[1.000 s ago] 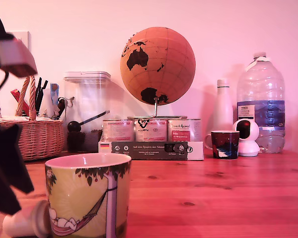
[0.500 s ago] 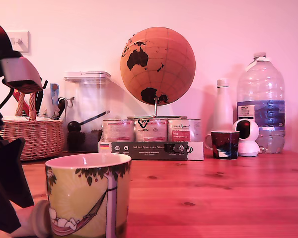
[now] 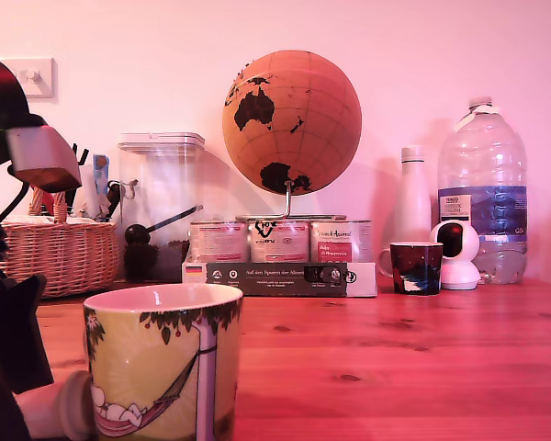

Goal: Pick up the coffee capsules on the table and drop them inside the coffee cup

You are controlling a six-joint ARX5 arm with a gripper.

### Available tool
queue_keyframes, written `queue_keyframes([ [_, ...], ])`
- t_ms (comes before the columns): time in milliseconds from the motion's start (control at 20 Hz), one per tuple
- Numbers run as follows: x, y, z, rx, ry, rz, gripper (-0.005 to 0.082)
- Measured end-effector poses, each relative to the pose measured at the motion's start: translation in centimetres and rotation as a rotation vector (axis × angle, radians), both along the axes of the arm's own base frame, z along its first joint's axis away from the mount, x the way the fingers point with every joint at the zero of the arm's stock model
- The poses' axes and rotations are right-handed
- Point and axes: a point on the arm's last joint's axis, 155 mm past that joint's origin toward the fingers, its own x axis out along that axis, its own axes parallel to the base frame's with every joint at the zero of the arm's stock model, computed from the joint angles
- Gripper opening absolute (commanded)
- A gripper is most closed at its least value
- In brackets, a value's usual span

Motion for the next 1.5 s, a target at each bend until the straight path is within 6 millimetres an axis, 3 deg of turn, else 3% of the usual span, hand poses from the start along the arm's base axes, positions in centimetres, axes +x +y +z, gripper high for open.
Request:
queue_keyframes([
  [150,0.1,0.0,0.0,-0.002,-0.003,0.000,0.0385],
  [550,0.3,0.3,-0.1,0.018,-0.012,0.008,0.0252],
  [1150,0.5,1.6,-0.3,0.090,-0.023,0.033,0.0195],
  [1500,-0.1,3.6,0.3,0.171,-0.042,0.061,0.0195],
])
